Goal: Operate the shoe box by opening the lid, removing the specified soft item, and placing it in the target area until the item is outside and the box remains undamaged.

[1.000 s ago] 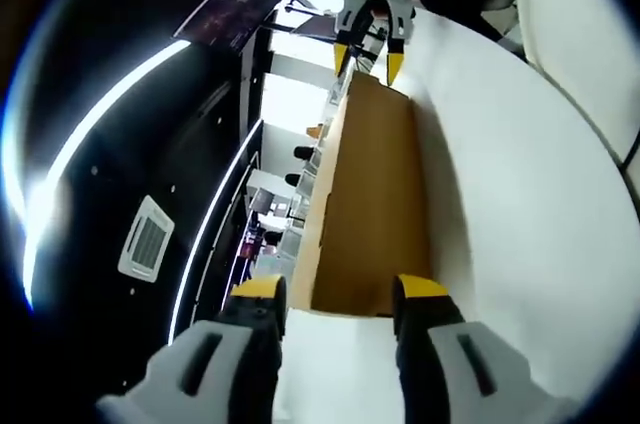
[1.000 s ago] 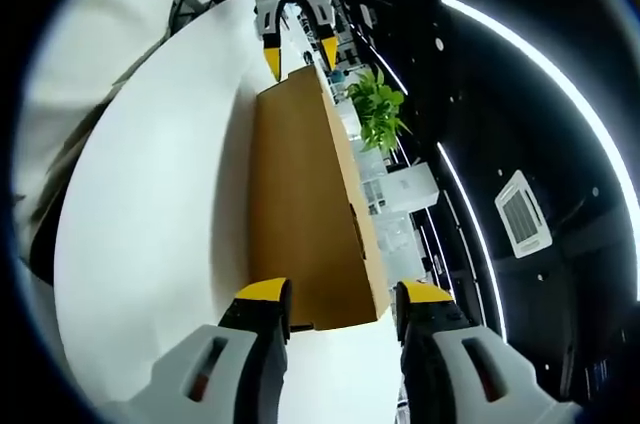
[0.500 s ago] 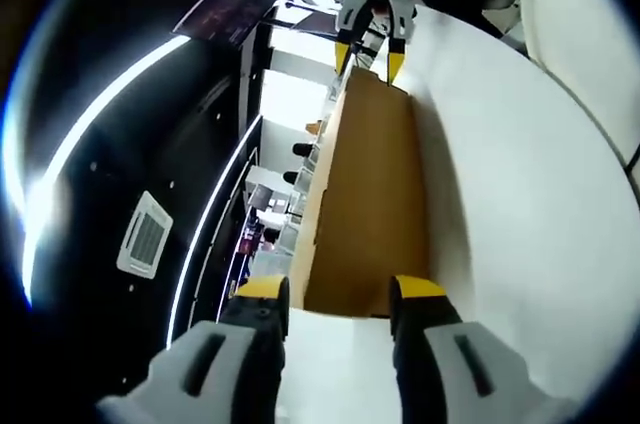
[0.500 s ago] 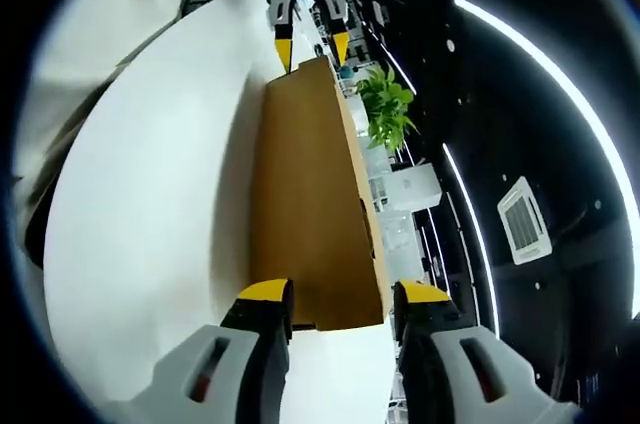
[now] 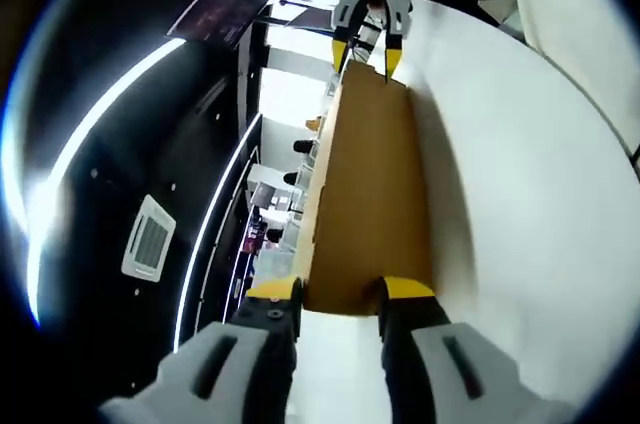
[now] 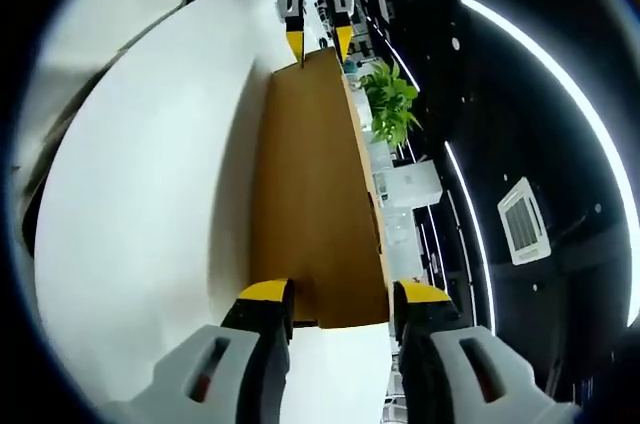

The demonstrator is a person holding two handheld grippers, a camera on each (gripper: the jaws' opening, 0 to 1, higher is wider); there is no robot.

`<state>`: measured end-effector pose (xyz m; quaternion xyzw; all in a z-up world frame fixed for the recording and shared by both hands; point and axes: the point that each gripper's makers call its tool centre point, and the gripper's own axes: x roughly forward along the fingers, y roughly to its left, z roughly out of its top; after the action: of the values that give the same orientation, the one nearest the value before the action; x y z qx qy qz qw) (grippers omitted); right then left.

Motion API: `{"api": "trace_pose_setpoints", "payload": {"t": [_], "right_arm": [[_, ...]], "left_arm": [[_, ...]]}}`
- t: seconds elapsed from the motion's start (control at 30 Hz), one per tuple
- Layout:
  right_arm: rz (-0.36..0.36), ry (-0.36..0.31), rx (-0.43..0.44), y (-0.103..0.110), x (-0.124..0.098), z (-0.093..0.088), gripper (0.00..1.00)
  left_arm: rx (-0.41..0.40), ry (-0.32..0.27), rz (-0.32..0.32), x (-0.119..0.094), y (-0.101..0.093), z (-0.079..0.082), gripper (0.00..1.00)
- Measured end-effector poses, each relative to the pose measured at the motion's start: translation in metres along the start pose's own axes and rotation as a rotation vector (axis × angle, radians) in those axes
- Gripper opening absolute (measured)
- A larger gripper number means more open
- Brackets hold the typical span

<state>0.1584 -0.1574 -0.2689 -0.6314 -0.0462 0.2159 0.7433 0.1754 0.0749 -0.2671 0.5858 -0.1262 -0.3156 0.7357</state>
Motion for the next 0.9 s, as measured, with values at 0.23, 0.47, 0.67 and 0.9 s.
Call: {"api": "trace_pose_setpoints", "payload": {"t": [0.23, 0.47, 0.67, 0.9], "right_arm": [[-0.003, 0.007, -0.024, -0.0002, 0.0004, -0.0008, 0.38], [0.002, 0.041, -0.181, -0.0006, -0.0003, 0.0064, 0.33], [0.015, 0.040, -0.154, -0.0044, -0.0022, 0.0074, 0.29], [0.012, 0.028, -0.126, -0.0031, -0.0015, 0.0051, 0.28]], "left_arm": [[-0.007, 0.003, 0.007, -0.0004, 0.0022, -0.0015, 0.34], [-0.010, 0.005, 0.003, -0.0002, 0.0005, -0.0015, 0.31], [-0.023, 0.010, 0.001, -0.0010, 0.0017, -0.0013, 0.30], [-0.024, 0.026, -0.011, -0.0018, 0.0021, -0.0015, 0.30]]}}
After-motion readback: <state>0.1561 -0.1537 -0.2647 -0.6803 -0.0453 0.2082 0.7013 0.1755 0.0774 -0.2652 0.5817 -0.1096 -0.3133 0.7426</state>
